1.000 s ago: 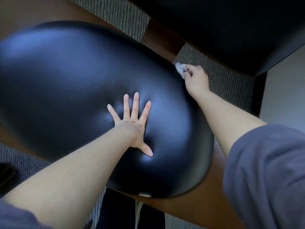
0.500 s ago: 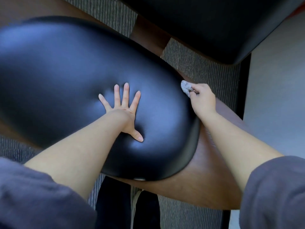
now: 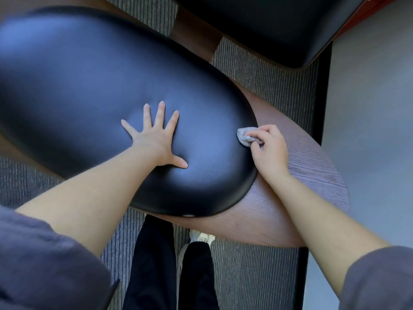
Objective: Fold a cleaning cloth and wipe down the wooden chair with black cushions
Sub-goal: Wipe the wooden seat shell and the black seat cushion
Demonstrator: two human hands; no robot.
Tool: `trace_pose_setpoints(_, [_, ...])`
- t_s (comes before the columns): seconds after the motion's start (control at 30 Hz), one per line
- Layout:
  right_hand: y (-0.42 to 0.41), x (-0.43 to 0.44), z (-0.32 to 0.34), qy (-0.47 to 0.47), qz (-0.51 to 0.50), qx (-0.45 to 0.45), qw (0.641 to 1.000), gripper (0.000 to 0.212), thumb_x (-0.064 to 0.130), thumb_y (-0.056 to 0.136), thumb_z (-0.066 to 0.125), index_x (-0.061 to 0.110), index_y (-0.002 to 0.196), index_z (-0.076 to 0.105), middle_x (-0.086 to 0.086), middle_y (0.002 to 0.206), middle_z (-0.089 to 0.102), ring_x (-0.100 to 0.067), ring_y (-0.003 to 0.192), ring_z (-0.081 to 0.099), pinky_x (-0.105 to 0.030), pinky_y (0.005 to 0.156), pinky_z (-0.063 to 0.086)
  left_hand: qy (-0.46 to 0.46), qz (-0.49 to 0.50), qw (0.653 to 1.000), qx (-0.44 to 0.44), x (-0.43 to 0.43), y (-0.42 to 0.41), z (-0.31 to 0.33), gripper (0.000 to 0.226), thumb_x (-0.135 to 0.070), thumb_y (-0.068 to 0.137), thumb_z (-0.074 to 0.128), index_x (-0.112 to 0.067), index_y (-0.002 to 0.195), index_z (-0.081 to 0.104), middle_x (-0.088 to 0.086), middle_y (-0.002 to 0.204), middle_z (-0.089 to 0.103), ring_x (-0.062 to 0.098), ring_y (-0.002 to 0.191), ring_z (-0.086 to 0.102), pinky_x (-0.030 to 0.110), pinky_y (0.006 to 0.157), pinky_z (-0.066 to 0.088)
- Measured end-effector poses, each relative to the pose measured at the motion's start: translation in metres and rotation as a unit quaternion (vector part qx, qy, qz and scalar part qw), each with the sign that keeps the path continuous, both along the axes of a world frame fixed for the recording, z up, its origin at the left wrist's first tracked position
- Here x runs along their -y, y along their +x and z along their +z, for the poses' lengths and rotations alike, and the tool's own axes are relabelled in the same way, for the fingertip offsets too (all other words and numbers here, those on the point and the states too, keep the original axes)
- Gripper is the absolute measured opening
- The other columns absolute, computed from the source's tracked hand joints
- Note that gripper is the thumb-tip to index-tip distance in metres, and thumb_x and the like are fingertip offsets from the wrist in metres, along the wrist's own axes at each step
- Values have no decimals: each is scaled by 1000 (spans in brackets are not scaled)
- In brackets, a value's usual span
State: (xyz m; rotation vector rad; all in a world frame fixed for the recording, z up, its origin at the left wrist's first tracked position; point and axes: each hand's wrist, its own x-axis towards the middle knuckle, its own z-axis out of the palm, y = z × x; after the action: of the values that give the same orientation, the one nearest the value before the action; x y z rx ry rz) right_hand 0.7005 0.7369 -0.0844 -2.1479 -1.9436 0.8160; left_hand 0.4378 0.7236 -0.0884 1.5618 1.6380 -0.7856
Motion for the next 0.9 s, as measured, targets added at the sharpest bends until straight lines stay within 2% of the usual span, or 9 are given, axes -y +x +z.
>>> trace_pose_setpoints(0.2, [-25, -64, -35, 25, 13, 4, 1000, 34, 2, 89, 47, 20, 99, 73, -1, 110, 58, -26, 106, 52, -38, 91, 42, 6, 13, 1000, -7, -3, 1, -6, 143, -85, 53, 68, -36, 148, -28, 1, 154, -40, 37, 142, -34, 82, 102, 7])
trace_pose_setpoints(0.3, [-44, -92, -50, -15, 34, -14, 999, 52, 0, 90, 42, 42, 96, 71, 2, 114, 59, -16, 101, 50, -24, 88, 36, 25, 12, 1000, -11, -2, 1, -11, 145, -85, 49, 69, -39, 148, -27, 0, 154, -40, 38, 142, -33, 82, 101, 7])
trace_pose_setpoints(0.37, [-52, -97, -56, -46, 62, -29, 997, 61, -3, 91, 37, 46, 107, 69, -2, 130, 56, -21, 119, 50, -26, 103, 35, 35, 12, 999, -15, -1, 1, -12, 145, -86, 48, 69, -40, 148, -26, 1, 155, -39, 38, 142, -32, 82, 101, 7])
trace_pose_setpoints(0.43, [-51, -96, -56, -69, 81, -11, 994, 61, -10, 91, 32, 28, 127, 64, -4, 151, 42, -27, 144, 30, -31, 118, 21, 38, 10, 999, -21, -1, 2, -11, 145, -86, 48, 68, -39, 148, -26, 1, 155, -38, 38, 143, -31, 81, 101, 8])
trace_pose_setpoints(0.53, [-39, -85, -45, -68, 91, 4, 994, 69, -15, 89, 32, 28, 139, 52, -5, 153, 40, -27, 143, 32, -25, 112, 23, 38, 5, 999, -31, -2, 3, -10, 145, -87, 49, 68, -39, 147, -28, 2, 155, -38, 38, 143, -30, 81, 102, 11])
trace_pose_setpoints(0.63, [-34, -70, -29, -32, 100, 61, 993, 68, -7, 91, 39, 36, 143, 44, -5, 133, 57, -28, 111, 57, -33, 86, 44, 38, 6, 999, -31, -2, 3, -8, 145, -87, 49, 67, -39, 147, -27, 2, 155, -38, 38, 144, -30, 80, 102, 11])
trace_pose_setpoints(0.7, [-37, -54, -20, -33, 107, 72, 991, 60, -2, 93, 41, 34, 141, 44, -3, 126, 56, -29, 100, 58, -38, 79, 49, 37, 7, 999, -31, -2, 4, -6, 145, -86, 49, 68, -39, 148, -27, 1, 155, -37, 38, 144, -29, 80, 102, 11])
trace_pose_setpoints(0.83, [-34, -20, -13, -38, 173, 122, 977, 44, 10, 98, 42, 33, 135, 50, -1, 150, 42, -35, 122, 53, -44, 83, 50, 36, 30, 999, -26, 0, 5, -3, 143, -84, 51, 70, -40, 149, -23, 0, 157, -34, 37, 145, -27, 80, 102, 13])
trace_pose_setpoints(0.9, [-31, -17, -12, -38, 207, 134, 969, 39, 13, 100, 42, 33, 129, 56, 6, 153, 40, -29, 138, 39, -49, 96, 43, 34, 50, 998, -24, 4, 4, -1, 140, -83, 53, 71, -41, 149, -22, -3, 157, -34, 36, 145, -27, 81, 102, 12])
